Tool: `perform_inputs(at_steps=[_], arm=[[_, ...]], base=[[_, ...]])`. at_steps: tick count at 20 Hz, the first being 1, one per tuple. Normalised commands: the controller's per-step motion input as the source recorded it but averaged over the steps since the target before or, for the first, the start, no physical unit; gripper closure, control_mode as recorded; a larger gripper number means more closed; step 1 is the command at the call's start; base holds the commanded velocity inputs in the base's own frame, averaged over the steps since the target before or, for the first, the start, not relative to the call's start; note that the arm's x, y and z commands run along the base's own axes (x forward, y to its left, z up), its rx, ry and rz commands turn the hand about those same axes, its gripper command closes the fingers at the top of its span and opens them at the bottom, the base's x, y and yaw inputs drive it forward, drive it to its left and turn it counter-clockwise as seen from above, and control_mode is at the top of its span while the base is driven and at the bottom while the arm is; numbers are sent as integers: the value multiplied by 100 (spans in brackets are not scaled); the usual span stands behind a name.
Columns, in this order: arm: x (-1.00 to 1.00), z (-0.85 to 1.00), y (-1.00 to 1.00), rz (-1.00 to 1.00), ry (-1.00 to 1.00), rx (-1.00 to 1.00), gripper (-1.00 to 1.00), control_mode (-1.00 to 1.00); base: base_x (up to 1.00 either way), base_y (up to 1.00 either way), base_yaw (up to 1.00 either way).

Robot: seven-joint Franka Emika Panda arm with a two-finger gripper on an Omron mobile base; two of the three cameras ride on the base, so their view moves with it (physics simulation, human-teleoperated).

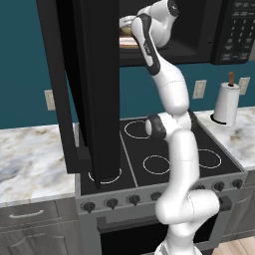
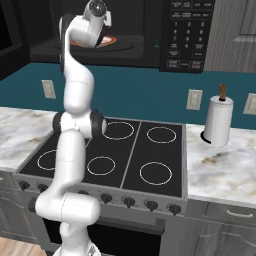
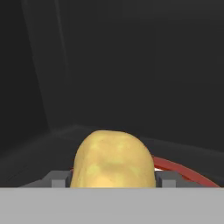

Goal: Retrieve the reheated potato from the microwave, then place the potato, cheese, and condiment on the cutting board.

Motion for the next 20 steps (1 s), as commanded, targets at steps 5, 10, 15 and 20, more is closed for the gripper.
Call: perform_inputs(at_steps=[5,10,15,20], arm=[[-40,34,-14,5,0,0,100,-100],[-50,29,-6,5,0,0,100,-100],[-60,-1,-6,4,0,-1,100,-100],[-63,-35,-10,5,-1,-11,100,-100]], base=[[0,0,0],[0,0,0],[0,0,0],[0,0,0]])
